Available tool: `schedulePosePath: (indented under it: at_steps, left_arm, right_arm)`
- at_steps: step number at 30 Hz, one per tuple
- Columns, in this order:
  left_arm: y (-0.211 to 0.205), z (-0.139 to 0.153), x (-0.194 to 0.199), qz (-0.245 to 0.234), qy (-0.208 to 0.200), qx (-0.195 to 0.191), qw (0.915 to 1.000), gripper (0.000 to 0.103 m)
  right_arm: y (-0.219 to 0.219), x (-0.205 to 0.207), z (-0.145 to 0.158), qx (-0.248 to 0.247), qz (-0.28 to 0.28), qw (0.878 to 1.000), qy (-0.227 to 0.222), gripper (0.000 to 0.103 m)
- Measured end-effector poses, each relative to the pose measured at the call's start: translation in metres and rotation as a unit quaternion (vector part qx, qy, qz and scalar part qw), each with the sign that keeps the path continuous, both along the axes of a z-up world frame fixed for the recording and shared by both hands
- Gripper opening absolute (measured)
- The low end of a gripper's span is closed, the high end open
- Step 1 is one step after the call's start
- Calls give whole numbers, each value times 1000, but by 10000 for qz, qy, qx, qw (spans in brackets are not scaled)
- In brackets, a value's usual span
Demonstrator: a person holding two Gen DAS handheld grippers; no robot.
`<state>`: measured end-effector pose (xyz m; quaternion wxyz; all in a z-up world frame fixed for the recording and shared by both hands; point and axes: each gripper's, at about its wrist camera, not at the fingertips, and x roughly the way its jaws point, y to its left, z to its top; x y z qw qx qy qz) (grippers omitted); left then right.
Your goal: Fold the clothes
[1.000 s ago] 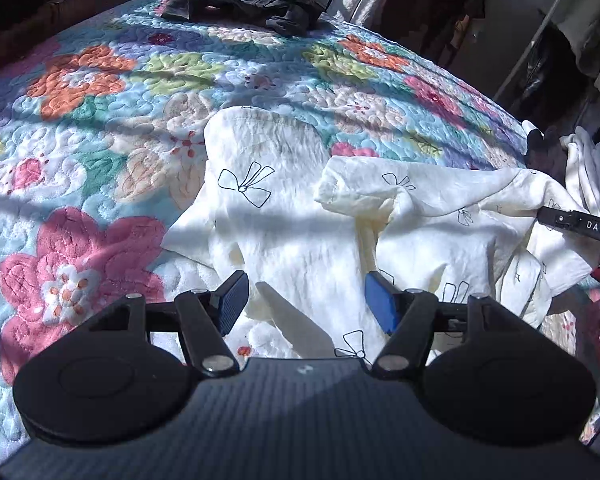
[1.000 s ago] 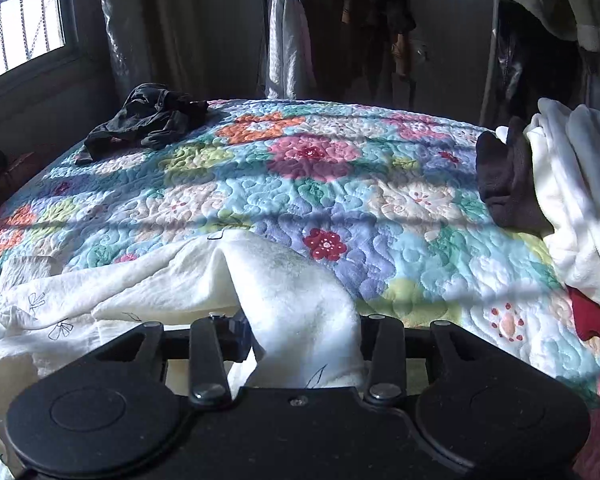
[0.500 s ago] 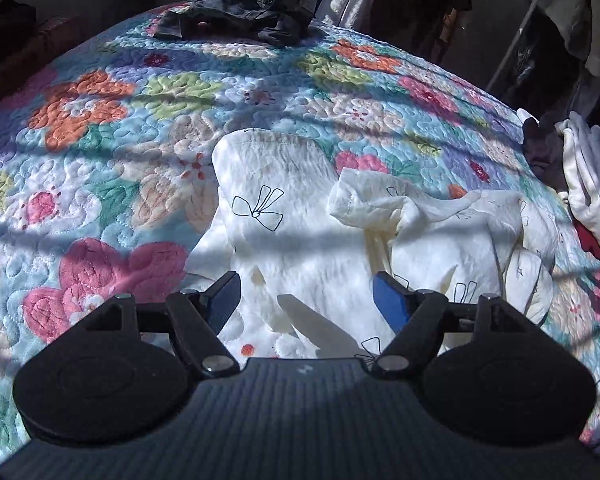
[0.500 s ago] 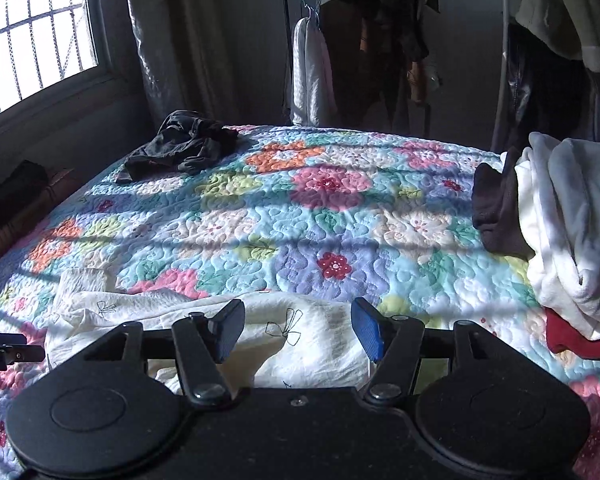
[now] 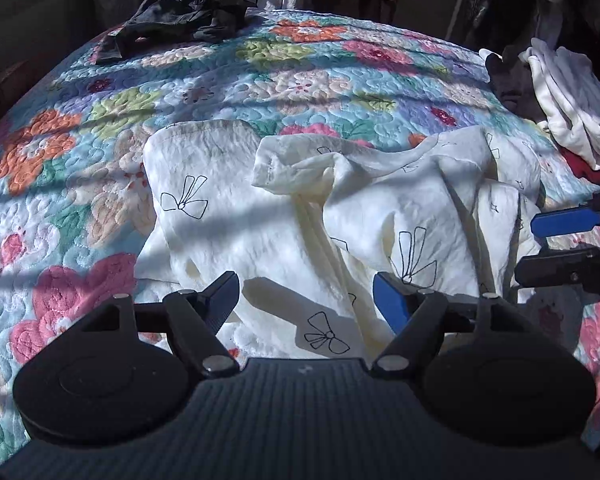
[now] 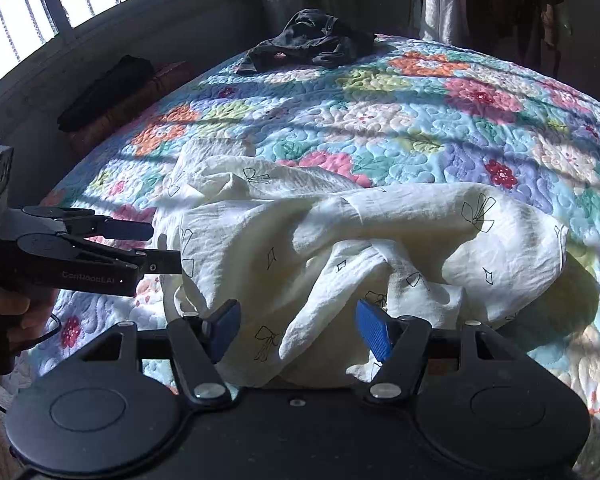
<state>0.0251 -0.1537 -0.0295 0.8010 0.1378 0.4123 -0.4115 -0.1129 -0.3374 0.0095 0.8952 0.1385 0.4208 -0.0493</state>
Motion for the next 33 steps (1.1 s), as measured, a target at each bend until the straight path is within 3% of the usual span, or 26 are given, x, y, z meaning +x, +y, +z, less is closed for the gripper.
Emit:
schedulePosePath:
  at_steps: [4, 10, 22, 23, 24, 25, 26, 27, 29, 33]
  left_arm:
    - [-4, -4, -1, -42, 67, 29, 10000, 71]
    - [-7, -12, 1, -69, 145, 55, 9999, 56]
    - [-12, -32, 16, 298, 217, -68, 9993, 57]
    - [-11, -33, 18, 323, 221, -76, 9992, 51]
    - [-9, -34, 20, 336, 232, -80, 9991, 43]
    - [-9, -34, 20, 355, 182, -66, 9992, 28]
    - [-9, -33, 20, 376, 108, -44, 9992, 19]
    - [-9, -33, 20, 397, 34, -22, 9992, 16]
    - [-8, -30, 25, 538, 68, -131, 9984, 11]
    - [-4, -22, 36, 918, 94, -430, 9948, 11]
  right_arm:
    - [9, 4, 0, -136, 83, 9999, -30, 70]
    - [26, 18, -3, -271, 408, 9988, 84, 64]
    - [57, 54, -23, -1073, 645, 9916, 335, 63]
    - [58, 55, -23, -1155, 679, 9906, 283, 62]
    - [60, 56, -24, -1237, 713, 9895, 231, 60]
    - [61, 57, -24, -1319, 746, 9883, 179, 56]
    - [63, 59, -24, -1402, 774, 9870, 154, 45]
    - [63, 61, -25, -1455, 814, 9859, 155, 26]
    - [62, 64, -25, -1513, 847, 9848, 120, 12]
    - [58, 62, -23, -1845, 665, 9806, -71, 5]
